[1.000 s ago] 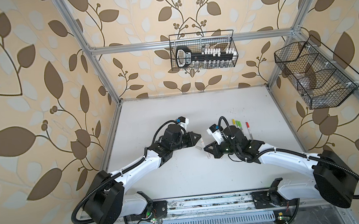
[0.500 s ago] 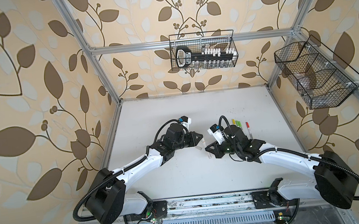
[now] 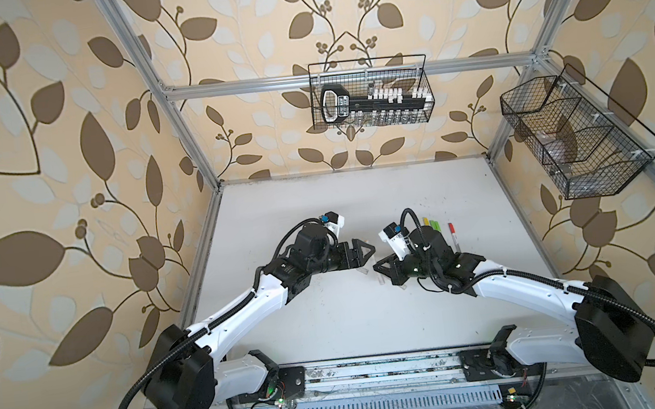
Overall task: Insert the pens into the pen caps
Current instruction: 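Open the left gripper while the right gripper carries the marker to the others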
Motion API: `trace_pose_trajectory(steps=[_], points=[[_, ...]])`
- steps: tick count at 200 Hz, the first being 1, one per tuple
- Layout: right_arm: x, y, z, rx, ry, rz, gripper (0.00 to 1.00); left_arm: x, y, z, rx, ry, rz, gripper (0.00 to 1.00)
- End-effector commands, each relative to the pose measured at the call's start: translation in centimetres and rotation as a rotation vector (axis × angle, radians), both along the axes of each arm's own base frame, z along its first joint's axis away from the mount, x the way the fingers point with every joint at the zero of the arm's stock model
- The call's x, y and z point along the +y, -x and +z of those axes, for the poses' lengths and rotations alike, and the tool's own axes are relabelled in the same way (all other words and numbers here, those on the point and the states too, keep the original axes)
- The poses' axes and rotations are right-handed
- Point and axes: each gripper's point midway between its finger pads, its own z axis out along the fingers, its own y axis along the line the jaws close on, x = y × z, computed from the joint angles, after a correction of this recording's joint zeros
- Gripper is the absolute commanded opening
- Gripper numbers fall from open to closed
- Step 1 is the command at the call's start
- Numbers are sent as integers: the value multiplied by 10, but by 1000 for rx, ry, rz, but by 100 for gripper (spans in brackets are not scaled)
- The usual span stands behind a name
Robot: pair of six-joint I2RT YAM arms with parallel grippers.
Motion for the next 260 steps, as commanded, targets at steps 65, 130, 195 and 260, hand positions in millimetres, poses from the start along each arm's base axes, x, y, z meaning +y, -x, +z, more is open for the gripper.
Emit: trace_pose_trajectory(steps=[65, 130, 195, 260], points=[[-109, -89, -60, 168, 539, -392, 0, 45, 10, 23, -112, -93, 100, 99], [-177, -134, -95, 280, 766, -532, 0, 48, 10, 24, -121, -92, 119, 99], [-205, -132, -111, 321, 856, -556, 4, 54, 9, 18, -98, -117, 148, 99], [-188, -132, -80, 248, 813, -527, 23, 55, 7, 3, -58, -137, 169, 99]])
